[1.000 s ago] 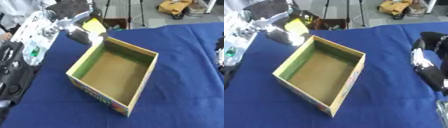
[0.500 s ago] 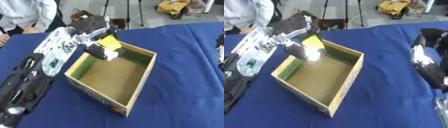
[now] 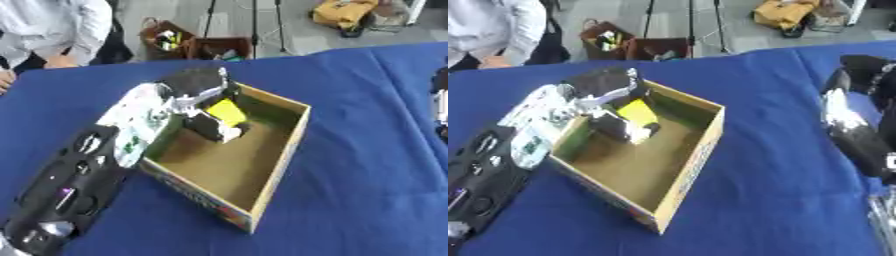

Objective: Pick up objects on the table and place them in the box.

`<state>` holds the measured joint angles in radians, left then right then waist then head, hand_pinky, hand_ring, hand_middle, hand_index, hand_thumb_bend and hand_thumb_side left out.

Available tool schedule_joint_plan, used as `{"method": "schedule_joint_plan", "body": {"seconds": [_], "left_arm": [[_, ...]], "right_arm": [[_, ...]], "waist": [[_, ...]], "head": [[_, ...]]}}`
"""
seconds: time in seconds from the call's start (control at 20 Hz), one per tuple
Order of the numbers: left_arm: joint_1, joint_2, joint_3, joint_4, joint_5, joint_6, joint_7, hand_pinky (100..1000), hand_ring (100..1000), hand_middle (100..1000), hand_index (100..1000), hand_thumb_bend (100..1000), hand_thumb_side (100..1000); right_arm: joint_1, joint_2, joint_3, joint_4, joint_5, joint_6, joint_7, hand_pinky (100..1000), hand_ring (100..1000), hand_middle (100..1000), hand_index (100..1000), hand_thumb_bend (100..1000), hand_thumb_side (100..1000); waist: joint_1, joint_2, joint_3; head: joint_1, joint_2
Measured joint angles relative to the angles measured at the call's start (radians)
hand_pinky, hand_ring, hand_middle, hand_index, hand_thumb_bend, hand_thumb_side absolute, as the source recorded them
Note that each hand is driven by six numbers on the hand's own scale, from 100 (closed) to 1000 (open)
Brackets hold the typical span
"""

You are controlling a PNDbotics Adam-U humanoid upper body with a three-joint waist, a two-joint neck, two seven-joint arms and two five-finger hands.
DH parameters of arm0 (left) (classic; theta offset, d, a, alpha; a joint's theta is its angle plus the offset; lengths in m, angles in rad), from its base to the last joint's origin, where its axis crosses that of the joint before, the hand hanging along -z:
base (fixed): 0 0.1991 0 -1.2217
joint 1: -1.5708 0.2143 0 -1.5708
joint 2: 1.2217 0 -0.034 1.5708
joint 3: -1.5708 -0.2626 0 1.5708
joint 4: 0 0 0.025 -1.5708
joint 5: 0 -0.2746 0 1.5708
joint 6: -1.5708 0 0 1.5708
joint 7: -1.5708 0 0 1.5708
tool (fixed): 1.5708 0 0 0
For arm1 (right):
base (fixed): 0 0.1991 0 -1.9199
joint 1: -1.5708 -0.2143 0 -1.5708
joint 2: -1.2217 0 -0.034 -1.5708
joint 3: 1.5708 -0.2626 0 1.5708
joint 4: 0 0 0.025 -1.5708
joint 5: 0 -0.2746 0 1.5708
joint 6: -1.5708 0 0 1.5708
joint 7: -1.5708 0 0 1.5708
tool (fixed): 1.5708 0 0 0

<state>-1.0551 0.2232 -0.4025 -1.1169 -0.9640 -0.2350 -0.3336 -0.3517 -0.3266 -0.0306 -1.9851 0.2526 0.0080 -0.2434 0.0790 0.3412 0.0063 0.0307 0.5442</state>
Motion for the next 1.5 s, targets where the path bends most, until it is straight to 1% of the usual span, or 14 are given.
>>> {"method": "schedule_joint_plan", "body": {"seconds": [0.1, 0.2, 0.25, 0.4, 0.45, 0.5, 0.65, 0.75, 1.0, 1.2, 1.25, 1.35, 1.45, 1.5], "left_arm": [[0.007, -0.016, 0.000, 0.027, -0.043, -0.011, 0.029, 100, 312, 352, 535, 100, 468], [0.010, -0.025, 0.001, 0.045, -0.075, -0.024, 0.048, 137, 406, 448, 608, 100, 570], [0.010, -0.027, 0.001, 0.049, -0.085, -0.030, 0.053, 243, 498, 512, 671, 100, 625], [0.012, -0.031, 0.003, 0.061, -0.120, -0.050, 0.029, 409, 664, 672, 850, 100, 755], [0.013, -0.031, 0.002, 0.061, -0.134, -0.056, 0.005, 577, 788, 789, 956, 100, 827], [0.016, -0.032, 0.000, 0.064, -0.149, -0.059, -0.028, 696, 859, 864, 1000, 100, 859], [0.022, -0.037, -0.004, 0.052, -0.204, -0.063, -0.135, 823, 925, 970, 1000, 242, 944], [0.022, -0.040, -0.003, 0.026, -0.231, -0.057, -0.187, 857, 945, 986, 1000, 360, 1000], [0.028, -0.040, 0.001, -0.035, -0.259, -0.036, -0.235, 834, 930, 967, 1000, 353, 1000], [0.028, -0.040, 0.026, -0.093, -0.229, -0.014, -0.214, 782, 891, 911, 1000, 219, 1000], [0.028, -0.039, 0.035, -0.113, -0.214, -0.005, -0.203, 780, 894, 923, 1000, 171, 1000], [0.027, -0.039, 0.057, -0.147, -0.154, 0.010, -0.186, 770, 898, 942, 1000, 213, 1000], [0.023, -0.039, 0.083, -0.166, -0.031, 0.024, -0.193, 766, 891, 939, 1000, 238, 1000], [0.019, -0.037, 0.095, -0.172, 0.037, 0.035, -0.204, 749, 872, 916, 1000, 213, 1000]], "right_arm": [[0.000, 0.004, 0.000, 0.000, 0.000, 0.000, -0.001, 708, 649, 595, 734, 100, 424], [0.000, 0.006, 0.000, 0.000, 0.000, 0.000, -0.002, 708, 649, 596, 735, 100, 423], [0.000, 0.006, 0.000, 0.000, 0.000, 0.001, -0.003, 709, 649, 595, 735, 100, 422], [0.000, 0.006, 0.000, 0.000, 0.000, 0.001, -0.003, 709, 649, 596, 735, 100, 423], [0.000, 0.006, 0.000, 0.000, 0.000, 0.001, -0.003, 709, 649, 596, 735, 100, 423], [0.000, 0.006, 0.000, 0.000, 0.000, 0.001, -0.003, 709, 649, 596, 735, 100, 423], [0.000, 0.007, 0.000, 0.000, 0.000, 0.001, -0.003, 709, 649, 596, 735, 100, 424], [0.000, 0.007, 0.000, 0.000, 0.000, 0.001, -0.003, 709, 649, 595, 735, 100, 424], [0.000, 0.011, 0.001, 0.000, 0.000, 0.003, -0.001, 710, 649, 596, 735, 100, 424], [0.000, 0.014, 0.001, 0.000, 0.000, 0.004, 0.000, 709, 649, 596, 735, 100, 423], [0.000, 0.014, 0.001, 0.000, 0.000, 0.005, 0.000, 709, 649, 596, 735, 100, 423], [0.000, 0.014, 0.002, 0.000, 0.000, 0.005, 0.001, 710, 650, 596, 735, 100, 424], [0.000, 0.014, 0.004, 0.000, 0.000, 0.005, 0.001, 710, 650, 596, 735, 100, 424], [0.000, 0.014, 0.006, 0.000, 0.000, 0.005, 0.001, 710, 650, 596, 735, 100, 424]], "waist": [[0.000, 0.003, 0.000], [-0.001, 0.005, 0.000], [-0.001, 0.004, 0.001], [-0.001, 0.004, 0.001], [-0.001, 0.004, 0.001], [-0.001, 0.004, 0.001], [-0.004, 0.004, 0.002], [-0.006, 0.004, 0.003], [-0.007, 0.004, 0.007], [-0.009, 0.004, 0.009], [-0.011, 0.004, 0.010], [-0.013, 0.004, 0.012], [-0.013, 0.003, 0.012], [-0.013, 0.003, 0.012]], "head": [[-0.001, 0.000], [-0.004, 0.000], [-0.004, 0.000], [-0.005, 0.000], [-0.006, 0.000], [-0.006, 0.000], [-0.006, 0.000], [-0.006, 0.000], [-0.006, 0.000], [-0.007, 0.001], [-0.008, 0.001], [-0.009, 0.004], [-0.014, 0.008], [-0.016, 0.008]]}}
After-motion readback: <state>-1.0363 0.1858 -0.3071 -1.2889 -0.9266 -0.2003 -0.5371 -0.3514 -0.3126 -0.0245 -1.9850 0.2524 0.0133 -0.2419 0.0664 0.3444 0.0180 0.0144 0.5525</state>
